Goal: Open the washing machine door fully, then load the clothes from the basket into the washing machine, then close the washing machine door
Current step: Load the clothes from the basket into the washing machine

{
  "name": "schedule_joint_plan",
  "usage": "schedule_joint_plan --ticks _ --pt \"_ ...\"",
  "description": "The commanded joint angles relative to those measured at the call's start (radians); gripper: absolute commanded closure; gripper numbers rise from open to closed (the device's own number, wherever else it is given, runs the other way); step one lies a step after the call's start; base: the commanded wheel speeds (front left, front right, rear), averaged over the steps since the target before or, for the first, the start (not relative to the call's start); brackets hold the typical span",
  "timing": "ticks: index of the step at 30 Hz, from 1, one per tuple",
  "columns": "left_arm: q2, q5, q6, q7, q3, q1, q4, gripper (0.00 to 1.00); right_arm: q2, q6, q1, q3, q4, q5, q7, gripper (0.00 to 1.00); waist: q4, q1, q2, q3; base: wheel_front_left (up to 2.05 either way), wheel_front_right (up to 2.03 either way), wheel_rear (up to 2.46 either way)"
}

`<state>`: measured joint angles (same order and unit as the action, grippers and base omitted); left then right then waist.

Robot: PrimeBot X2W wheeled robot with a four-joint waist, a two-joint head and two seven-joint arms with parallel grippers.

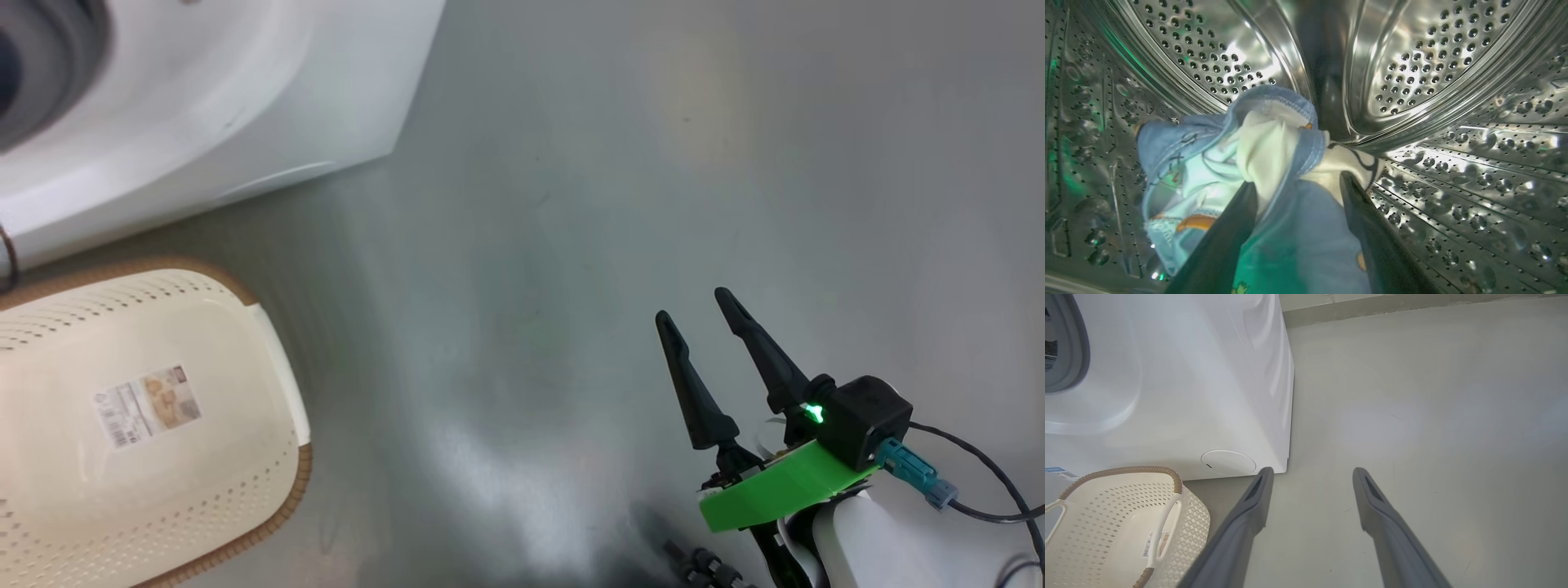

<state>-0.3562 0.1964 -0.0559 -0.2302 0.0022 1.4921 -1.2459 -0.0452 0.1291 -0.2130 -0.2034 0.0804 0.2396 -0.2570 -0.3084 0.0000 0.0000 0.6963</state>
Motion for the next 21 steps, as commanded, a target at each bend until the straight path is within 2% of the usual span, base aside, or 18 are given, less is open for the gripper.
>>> schedule_joint_plan --ticks 1,12,21 --pt "-0.029 -0.008 -0.014 -0.005 -0.004 0.010 0.013 0.00 -0.005 0.002 0.019 -0.012 -0.013 -0.006 -0.005 0.00 0.016 0.0000 0.0000 -0.019 0.00 0.00 0.00" --pt "0.041 0.035 -0.009 -0.030 0.012 -0.120 0.015 0.00 -0.005 0.002 0.019 -0.004 0.019 0.001 -0.005 0.00 0.072 0.0000 0.0000 -0.129 0.00 0.00 0.00" --pt "0.127 0.064 0.006 -0.031 0.041 -0.331 0.144 0.00 -0.005 0.002 0.037 0.021 0.042 -0.011 -0.005 0.00 0.139 0.0000 0.0000 -0.249 0.00 0.00 0.00"
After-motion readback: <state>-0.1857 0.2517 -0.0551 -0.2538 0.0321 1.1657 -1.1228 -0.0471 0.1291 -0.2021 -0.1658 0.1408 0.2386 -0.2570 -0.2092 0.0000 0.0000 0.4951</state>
